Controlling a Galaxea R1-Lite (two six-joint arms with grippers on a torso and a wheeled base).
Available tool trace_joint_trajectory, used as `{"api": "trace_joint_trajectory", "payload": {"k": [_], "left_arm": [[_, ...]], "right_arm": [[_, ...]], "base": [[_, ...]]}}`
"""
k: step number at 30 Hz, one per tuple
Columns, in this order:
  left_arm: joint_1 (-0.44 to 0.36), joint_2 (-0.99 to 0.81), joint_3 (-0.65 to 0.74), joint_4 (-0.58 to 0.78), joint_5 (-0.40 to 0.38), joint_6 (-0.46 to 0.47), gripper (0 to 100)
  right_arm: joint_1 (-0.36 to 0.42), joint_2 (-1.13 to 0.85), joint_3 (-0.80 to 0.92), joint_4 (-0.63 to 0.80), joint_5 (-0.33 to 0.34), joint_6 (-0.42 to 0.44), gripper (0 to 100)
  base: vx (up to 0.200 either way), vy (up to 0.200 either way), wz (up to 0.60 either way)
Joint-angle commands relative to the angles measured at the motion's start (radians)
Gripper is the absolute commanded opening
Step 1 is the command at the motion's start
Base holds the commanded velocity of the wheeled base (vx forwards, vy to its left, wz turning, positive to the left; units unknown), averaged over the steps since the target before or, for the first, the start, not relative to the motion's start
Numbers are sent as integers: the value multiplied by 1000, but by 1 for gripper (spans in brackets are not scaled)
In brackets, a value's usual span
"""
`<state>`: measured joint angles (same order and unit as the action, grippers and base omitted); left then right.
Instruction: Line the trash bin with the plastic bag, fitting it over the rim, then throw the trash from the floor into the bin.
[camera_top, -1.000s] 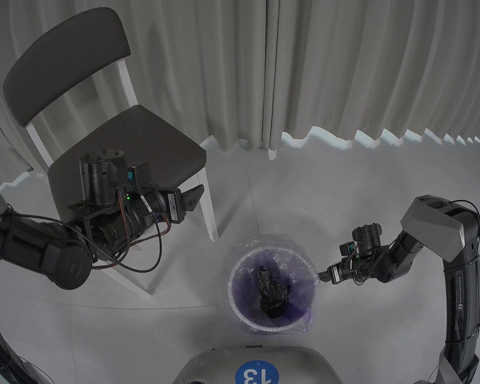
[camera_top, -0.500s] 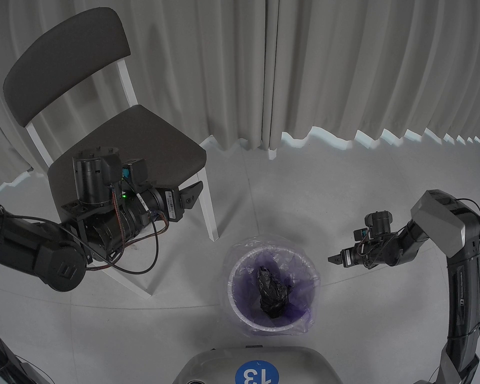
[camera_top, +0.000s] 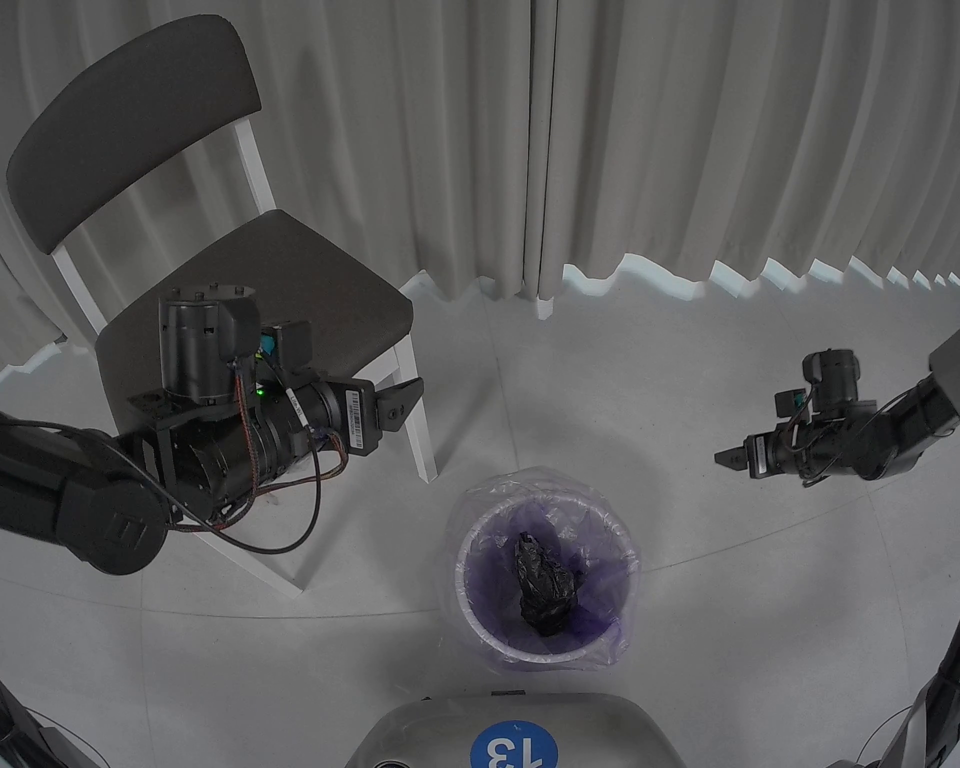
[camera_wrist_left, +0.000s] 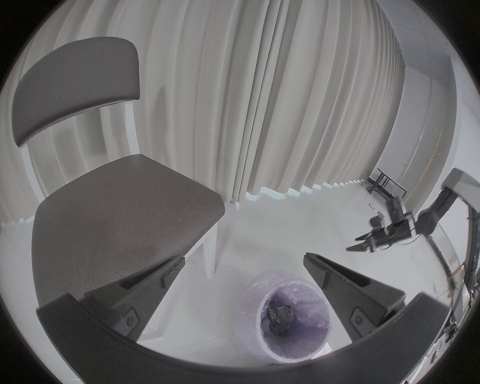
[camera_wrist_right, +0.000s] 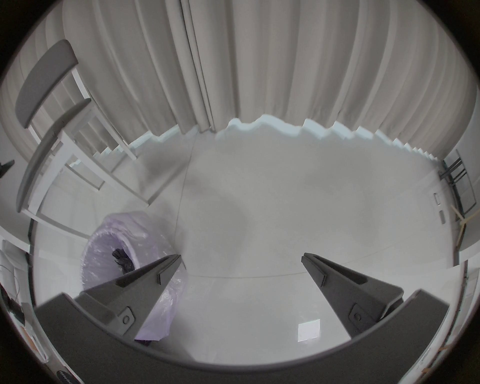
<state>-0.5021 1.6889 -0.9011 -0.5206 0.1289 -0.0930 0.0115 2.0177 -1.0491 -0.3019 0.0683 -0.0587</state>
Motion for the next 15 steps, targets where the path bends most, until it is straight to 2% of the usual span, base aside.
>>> {"api": "trace_joint_trajectory", "payload": {"k": [1,5,10,14,15], "left_arm": [[59,25,-30,44,32,-1,100],[96,-61,-27,56,83,12,100],[123,-144,-25,119,104,53,100],[143,-150,-41,131,158,56,100],[159,-152,-55,133,215,70,100]], "right_arm": [[-25,-295,8,141,-71,-24,100],[-31,-448,3,248,-99,-38,100],[-31,-550,0,288,-153,-39,100],[-31,-603,-9,314,-179,-39,100],[-31,-628,-25,333,-222,-39,100]], "base": [[0,0,0],[0,0,0],[0,0,0],[0,0,0],[0,0,0]]}}
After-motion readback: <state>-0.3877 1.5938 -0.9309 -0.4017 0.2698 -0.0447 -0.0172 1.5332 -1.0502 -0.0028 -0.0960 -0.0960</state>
